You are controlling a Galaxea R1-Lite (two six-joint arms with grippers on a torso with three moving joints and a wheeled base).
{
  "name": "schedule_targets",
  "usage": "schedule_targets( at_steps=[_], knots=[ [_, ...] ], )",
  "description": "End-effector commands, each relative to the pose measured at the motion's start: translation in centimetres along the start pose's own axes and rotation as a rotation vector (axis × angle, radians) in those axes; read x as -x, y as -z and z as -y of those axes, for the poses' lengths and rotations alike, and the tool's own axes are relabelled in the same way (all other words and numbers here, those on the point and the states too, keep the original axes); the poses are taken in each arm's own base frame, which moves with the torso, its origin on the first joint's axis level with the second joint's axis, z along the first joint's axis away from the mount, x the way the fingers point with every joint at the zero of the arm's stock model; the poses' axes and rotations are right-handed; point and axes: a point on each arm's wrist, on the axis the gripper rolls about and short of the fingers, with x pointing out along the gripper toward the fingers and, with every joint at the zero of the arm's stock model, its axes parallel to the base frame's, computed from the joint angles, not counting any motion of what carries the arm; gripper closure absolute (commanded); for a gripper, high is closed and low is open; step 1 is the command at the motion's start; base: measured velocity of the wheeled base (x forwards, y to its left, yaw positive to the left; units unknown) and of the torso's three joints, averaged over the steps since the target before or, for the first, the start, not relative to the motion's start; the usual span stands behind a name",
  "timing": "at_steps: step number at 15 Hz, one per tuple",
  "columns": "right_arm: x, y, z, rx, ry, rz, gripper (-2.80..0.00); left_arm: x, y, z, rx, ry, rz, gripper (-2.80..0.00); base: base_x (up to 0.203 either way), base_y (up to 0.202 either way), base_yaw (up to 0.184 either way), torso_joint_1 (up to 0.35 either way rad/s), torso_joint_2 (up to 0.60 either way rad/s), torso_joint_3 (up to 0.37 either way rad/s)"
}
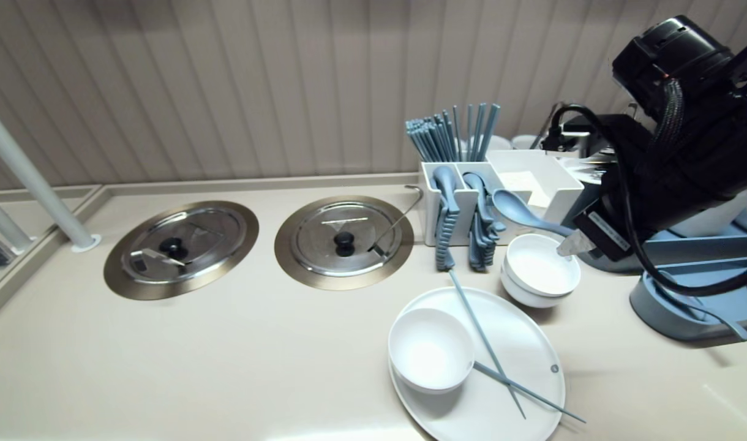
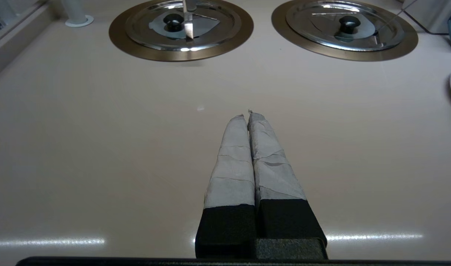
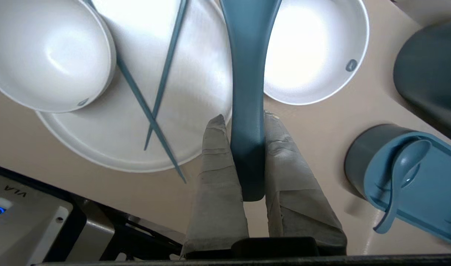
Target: Put the spoon back from the bowl
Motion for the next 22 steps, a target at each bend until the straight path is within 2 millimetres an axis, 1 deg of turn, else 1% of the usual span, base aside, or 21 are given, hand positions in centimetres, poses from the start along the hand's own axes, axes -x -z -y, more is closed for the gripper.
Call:
schedule_targets(
  at_steps=[1,4,8,11,12,20,22],
  knots=[
    [-0.1,0.2,1.1,-0.030,0.021,-0.011,0.00,0.0,0.2,0.0,0.000,0.001,-0.008,0.00,0.000,0.000,0.000,0.000,0.00,0.000],
    [-0.4,0.8,2.8,-0.064,0.048,-0.028,0.00,0.0,0.2,0.0,0.000,0.000,-0.008,0.00,0.000,0.000,0.000,0.000,0.00,0.000],
    [0.5,1.2,2.7,-0.063,0.032,-0.009,0.00,0.0,0.2,0.0,0.000,-0.001,-0.008,0.00,0.000,0.000,0.000,0.000,0.00,0.000],
    [2.4,1.9,2.4,-0.066,0.018,0.034,0.00,-0.1,0.2,0.0,-0.003,0.000,-0.007,0.00,0.000,0.000,0.000,0.000,0.00,0.000],
    [2.6,2.1,2.4,-0.068,0.018,0.041,0.00,0.0,0.2,0.0,-0.007,0.000,-0.006,0.00,0.000,0.000,0.000,0.000,0.00,0.000],
    [2.8,2.1,2.5,-0.073,0.022,0.043,0.00,0.0,0.2,0.0,0.000,-0.002,-0.007,0.00,0.000,0.000,0.000,0.000,0.00,0.000],
    [2.9,2.2,2.6,-0.075,0.025,0.046,0.00,0.0,0.2,0.0,0.000,-0.002,-0.008,0.00,0.005,-0.089,0.015,0.001,0.00,0.004]
  ],
)
